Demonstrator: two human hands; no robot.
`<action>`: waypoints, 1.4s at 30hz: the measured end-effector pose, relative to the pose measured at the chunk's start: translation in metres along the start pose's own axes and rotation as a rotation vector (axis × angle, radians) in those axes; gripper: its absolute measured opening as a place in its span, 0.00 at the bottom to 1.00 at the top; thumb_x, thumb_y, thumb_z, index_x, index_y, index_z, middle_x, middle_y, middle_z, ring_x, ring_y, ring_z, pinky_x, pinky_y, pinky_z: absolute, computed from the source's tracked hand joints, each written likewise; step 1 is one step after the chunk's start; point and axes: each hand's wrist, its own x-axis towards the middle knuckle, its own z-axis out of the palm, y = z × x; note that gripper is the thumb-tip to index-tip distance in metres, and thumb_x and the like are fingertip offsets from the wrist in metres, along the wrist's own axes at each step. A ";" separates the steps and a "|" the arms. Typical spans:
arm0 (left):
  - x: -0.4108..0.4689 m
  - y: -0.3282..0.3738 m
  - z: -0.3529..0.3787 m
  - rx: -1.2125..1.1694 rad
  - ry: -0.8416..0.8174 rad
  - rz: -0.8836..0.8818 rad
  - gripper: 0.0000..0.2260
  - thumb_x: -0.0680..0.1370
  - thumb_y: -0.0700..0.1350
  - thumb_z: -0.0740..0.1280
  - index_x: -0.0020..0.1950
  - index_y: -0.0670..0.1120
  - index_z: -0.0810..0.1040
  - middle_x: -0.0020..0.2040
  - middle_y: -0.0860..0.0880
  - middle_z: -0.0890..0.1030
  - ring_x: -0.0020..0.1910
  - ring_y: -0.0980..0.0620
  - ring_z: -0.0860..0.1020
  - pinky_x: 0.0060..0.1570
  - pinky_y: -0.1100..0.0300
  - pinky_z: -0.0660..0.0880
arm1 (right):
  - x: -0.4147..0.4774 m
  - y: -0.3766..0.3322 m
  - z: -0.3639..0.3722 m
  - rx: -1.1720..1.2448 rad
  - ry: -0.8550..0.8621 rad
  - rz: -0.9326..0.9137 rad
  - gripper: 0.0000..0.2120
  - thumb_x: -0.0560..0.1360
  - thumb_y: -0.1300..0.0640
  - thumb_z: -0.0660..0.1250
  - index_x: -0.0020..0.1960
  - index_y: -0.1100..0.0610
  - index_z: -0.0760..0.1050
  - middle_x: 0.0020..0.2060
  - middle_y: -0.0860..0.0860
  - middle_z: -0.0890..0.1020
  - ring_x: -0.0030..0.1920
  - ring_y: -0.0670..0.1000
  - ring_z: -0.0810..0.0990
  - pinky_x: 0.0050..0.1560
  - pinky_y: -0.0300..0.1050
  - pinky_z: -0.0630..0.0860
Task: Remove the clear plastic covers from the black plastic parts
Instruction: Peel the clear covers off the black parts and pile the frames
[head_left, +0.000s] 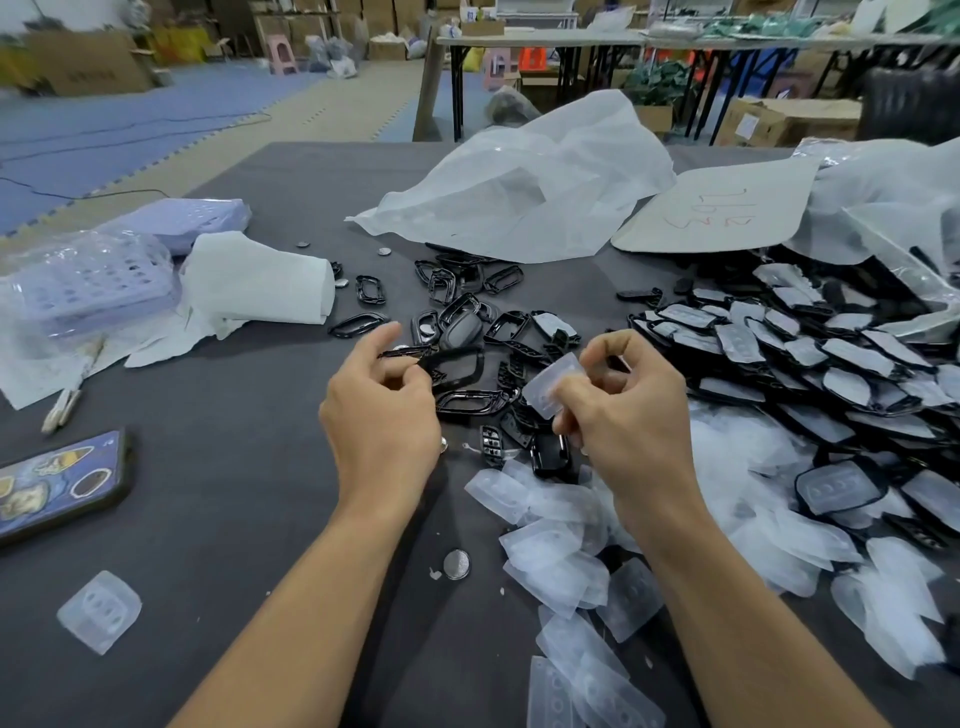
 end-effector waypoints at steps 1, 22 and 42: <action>0.000 0.000 0.001 -0.074 -0.016 -0.054 0.23 0.75 0.39 0.66 0.69 0.55 0.78 0.38 0.63 0.85 0.33 0.63 0.81 0.33 0.75 0.72 | 0.000 -0.002 0.000 0.050 -0.006 0.026 0.11 0.72 0.69 0.69 0.46 0.54 0.74 0.30 0.55 0.83 0.28 0.51 0.80 0.26 0.41 0.73; 0.012 -0.006 -0.010 -0.576 0.028 -0.334 0.28 0.75 0.33 0.71 0.74 0.47 0.73 0.34 0.55 0.85 0.36 0.53 0.86 0.41 0.63 0.82 | -0.001 0.005 -0.003 -0.677 0.158 -0.273 0.13 0.75 0.61 0.72 0.56 0.46 0.84 0.62 0.47 0.82 0.63 0.50 0.70 0.63 0.39 0.62; 0.002 -0.003 -0.004 -0.340 -0.128 -0.200 0.12 0.71 0.38 0.73 0.48 0.55 0.87 0.38 0.52 0.87 0.36 0.53 0.86 0.38 0.58 0.82 | -0.005 0.005 0.006 -0.248 -0.018 -0.192 0.09 0.78 0.57 0.72 0.41 0.47 0.85 0.31 0.45 0.85 0.27 0.42 0.78 0.31 0.36 0.73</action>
